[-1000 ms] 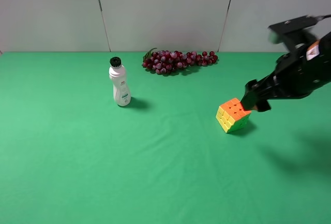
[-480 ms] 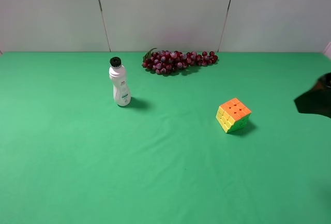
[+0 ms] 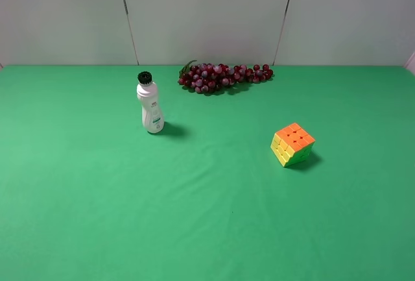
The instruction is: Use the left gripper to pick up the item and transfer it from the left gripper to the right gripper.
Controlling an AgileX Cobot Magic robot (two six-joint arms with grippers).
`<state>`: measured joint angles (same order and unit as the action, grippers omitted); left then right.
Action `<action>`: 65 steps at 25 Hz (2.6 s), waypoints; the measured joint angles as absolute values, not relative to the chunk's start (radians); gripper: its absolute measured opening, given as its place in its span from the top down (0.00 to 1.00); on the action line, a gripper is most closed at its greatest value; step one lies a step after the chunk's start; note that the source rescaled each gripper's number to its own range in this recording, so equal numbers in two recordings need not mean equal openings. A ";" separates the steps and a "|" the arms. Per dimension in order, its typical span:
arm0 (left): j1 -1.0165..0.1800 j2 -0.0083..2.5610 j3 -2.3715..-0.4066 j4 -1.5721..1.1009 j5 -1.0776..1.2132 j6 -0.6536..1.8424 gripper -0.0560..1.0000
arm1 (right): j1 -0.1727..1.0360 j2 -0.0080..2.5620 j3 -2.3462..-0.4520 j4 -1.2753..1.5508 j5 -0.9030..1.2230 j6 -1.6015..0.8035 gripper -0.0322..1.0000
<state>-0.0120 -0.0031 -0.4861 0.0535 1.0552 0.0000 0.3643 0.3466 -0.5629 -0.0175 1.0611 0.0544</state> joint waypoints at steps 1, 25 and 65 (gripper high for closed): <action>-0.012 -0.003 -0.486 0.053 1.055 0.000 0.00 | 0.364 0.312 -0.542 -0.013 1.058 0.054 0.00; -0.012 -0.003 -0.486 0.053 1.055 -0.005 0.00 | 0.294 0.050 -0.494 0.007 1.028 0.054 0.00; -0.012 -0.003 -0.486 0.054 1.055 -0.006 0.00 | -0.087 -0.006 -0.494 0.012 1.027 0.055 0.00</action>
<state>-0.0120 -0.0031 -0.4861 0.0543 1.0552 -0.0061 -0.0871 -0.0056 -0.4942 0.0119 1.0271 0.0548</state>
